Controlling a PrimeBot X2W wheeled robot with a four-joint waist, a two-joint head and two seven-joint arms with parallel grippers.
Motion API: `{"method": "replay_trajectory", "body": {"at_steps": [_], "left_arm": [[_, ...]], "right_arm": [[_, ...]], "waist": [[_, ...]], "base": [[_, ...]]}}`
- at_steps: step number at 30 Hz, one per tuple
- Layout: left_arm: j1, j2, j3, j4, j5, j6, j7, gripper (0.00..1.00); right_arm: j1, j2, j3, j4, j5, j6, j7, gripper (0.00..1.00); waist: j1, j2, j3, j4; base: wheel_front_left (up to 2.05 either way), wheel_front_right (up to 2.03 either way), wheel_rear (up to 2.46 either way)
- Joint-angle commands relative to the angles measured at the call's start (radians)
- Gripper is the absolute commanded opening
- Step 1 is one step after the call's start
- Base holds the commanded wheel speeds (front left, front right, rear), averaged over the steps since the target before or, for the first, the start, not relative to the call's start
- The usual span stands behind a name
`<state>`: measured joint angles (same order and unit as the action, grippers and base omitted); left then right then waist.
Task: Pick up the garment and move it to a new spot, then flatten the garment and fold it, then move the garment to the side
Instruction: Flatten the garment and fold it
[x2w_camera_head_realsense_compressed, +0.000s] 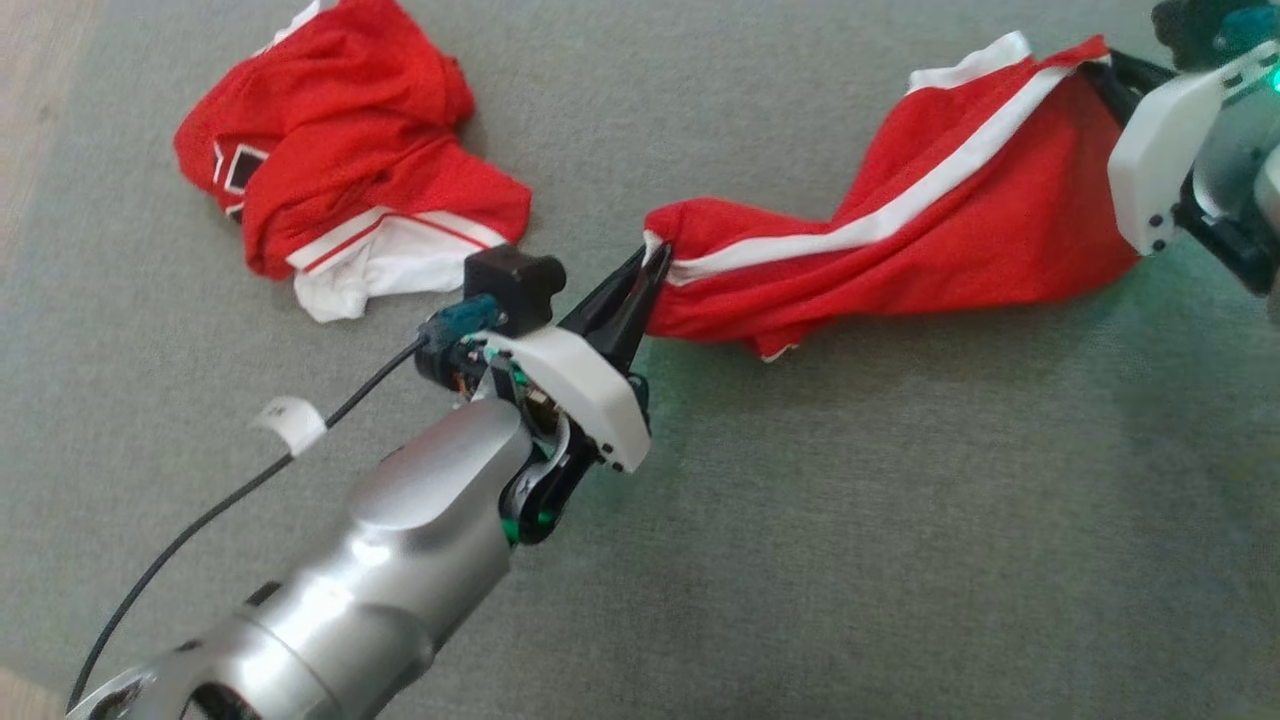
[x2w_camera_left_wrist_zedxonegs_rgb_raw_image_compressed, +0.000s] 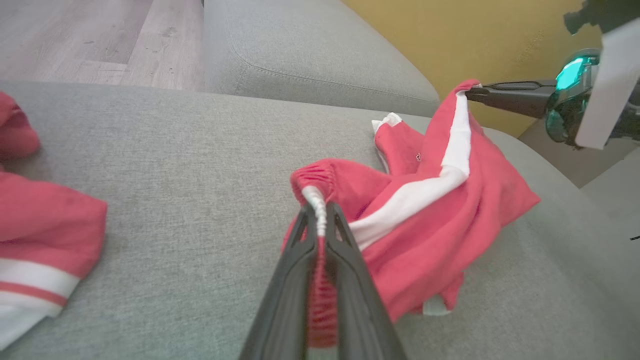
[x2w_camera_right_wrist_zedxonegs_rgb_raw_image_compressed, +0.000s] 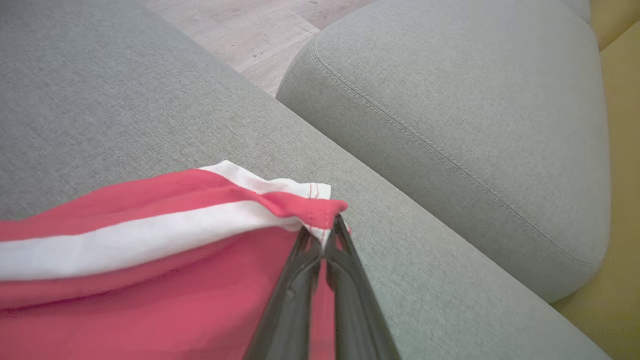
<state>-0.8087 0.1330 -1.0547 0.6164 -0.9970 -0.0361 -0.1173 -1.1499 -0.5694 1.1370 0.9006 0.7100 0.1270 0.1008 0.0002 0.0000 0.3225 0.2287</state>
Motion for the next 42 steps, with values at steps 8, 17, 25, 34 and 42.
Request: {"method": "replay_trajectory", "body": {"at_steps": [8,17,25,34,42], "left_arm": [[-0.077,-0.028,0.028,0.046,0.007,-0.029,-0.027,0.00],[-0.103,-0.054,0.016,0.081,0.002,-0.049,-0.041,0.00],[-0.115,-0.062,0.015,0.100,-0.005,-0.055,-0.051,1.00],[-0.096,0.019,0.107,0.063,-0.007,-0.003,-0.128,1.00],[0.038,0.140,0.339,-0.140,0.113,0.090,-0.144,1.00]], "right_arm": [[-0.067,0.030,0.029,0.112,-0.020,0.004,-0.080,0.00],[-0.096,0.071,0.045,0.242,-0.030,0.004,-0.138,0.00],[-0.112,0.117,0.033,0.333,-0.039,0.004,-0.229,1.00],[-0.069,0.160,-0.058,0.372,0.013,0.004,-0.342,1.00],[0.038,0.150,-0.316,0.169,0.039,0.004,-0.362,1.00]], "waist": [[-0.0002,0.0000,0.041,0.038],[-0.0002,0.0000,0.053,0.056],[-0.0002,0.0000,0.039,0.050],[-0.0002,0.0000,-0.056,-0.009],[-0.0002,0.0000,-0.174,-0.098]], "base": [[0.00,0.00,0.00],[0.00,0.00,0.00],[0.00,0.00,0.00],[0.00,0.00,0.00],[0.00,0.00,0.00]]}}
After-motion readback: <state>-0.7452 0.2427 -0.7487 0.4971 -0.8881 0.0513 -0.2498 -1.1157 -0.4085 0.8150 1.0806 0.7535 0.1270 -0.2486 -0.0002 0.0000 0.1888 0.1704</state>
